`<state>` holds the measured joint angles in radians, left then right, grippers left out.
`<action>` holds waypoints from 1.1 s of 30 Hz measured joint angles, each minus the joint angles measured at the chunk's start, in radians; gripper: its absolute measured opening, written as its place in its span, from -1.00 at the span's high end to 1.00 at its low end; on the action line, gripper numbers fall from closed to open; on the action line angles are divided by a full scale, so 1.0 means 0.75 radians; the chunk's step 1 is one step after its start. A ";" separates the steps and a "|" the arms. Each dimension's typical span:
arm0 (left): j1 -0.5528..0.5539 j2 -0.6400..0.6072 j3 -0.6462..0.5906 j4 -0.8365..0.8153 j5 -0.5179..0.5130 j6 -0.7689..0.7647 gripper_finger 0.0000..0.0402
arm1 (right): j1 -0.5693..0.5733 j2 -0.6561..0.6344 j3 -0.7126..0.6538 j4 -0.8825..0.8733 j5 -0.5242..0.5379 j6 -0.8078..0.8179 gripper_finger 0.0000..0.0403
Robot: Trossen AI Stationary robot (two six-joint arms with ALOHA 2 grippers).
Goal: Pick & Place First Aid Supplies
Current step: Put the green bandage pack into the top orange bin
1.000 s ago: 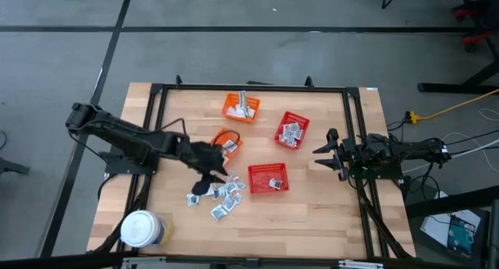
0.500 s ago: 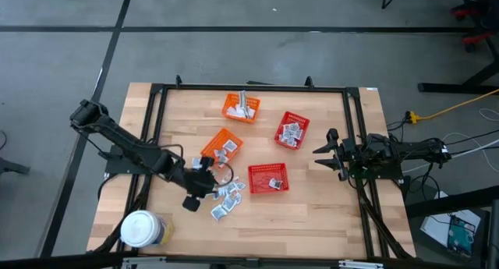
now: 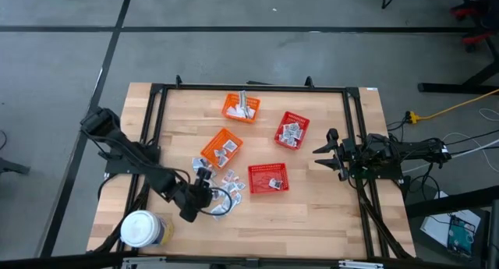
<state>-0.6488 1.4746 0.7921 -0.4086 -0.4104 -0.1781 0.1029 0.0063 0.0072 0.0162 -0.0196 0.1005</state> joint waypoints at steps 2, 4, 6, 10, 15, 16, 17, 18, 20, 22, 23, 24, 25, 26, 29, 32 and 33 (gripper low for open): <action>-0.003 0.029 0.000 -0.017 0.005 -0.022 0.35 | 0.000 0.000 0.000 0.000 0.000 0.000 0.19; -0.006 0.056 0.000 -0.019 0.013 -0.060 0.35 | 0.000 0.000 0.000 0.000 0.000 0.000 0.19; -0.007 0.079 0.000 -0.019 0.013 -0.091 0.35 | 0.000 0.000 0.000 0.000 0.000 0.000 0.19; -0.007 0.121 0.000 -0.022 0.010 -0.099 0.35 | 0.000 0.000 0.000 0.000 0.000 0.000 0.19; -0.005 0.172 0.001 -0.030 0.007 -0.099 0.35 | 0.000 0.000 0.000 0.000 0.000 0.000 0.19; -0.005 0.185 0.001 -0.038 0.007 -0.100 0.35 | 0.000 0.000 0.000 0.000 0.000 0.000 0.19; -0.005 0.199 0.001 -0.052 0.007 -0.109 0.35 | 0.000 0.000 0.000 0.000 0.000 0.000 0.19; -0.005 0.214 0.001 -0.066 0.007 -0.123 0.35 | 0.000 0.000 0.000 0.000 0.000 0.000 0.19; -0.005 0.232 0.006 -0.076 0.003 -0.142 0.35 | 0.000 0.000 0.000 0.000 0.000 0.000 0.19; -0.007 0.240 0.008 -0.078 -0.005 -0.163 0.35 | 0.000 0.000 0.000 0.000 0.000 0.000 0.19; -0.007 0.241 0.008 -0.078 -0.008 -0.173 0.35 | 0.000 0.000 0.000 0.000 0.000 0.000 0.19; -0.007 0.240 0.008 -0.077 -0.015 -0.184 0.36 | 0.000 0.000 0.000 0.000 0.000 0.000 0.19; -0.007 0.237 0.007 -0.078 -0.027 -0.196 0.36 | 0.000 0.000 0.000 0.000 0.000 0.000 0.19; -0.008 0.234 0.004 -0.080 -0.043 -0.202 0.36 | 0.000 0.000 0.000 0.000 0.000 0.000 0.19; -0.003 0.232 0.001 -0.099 -0.097 -0.201 0.39 | 0.000 0.000 0.000 0.000 0.000 0.000 0.19; -0.006 0.230 0.001 -0.099 -0.088 -0.201 0.53 | 0.000 0.000 0.000 0.000 0.000 0.000 0.19; -0.005 0.230 0.001 -0.099 -0.081 -0.202 0.59 | 0.000 0.000 0.000 0.000 0.000 0.000 0.19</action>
<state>-0.6529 1.6474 0.7929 -0.4831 -0.4714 -0.3294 0.1029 0.0063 0.0074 0.0162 -0.0196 0.1005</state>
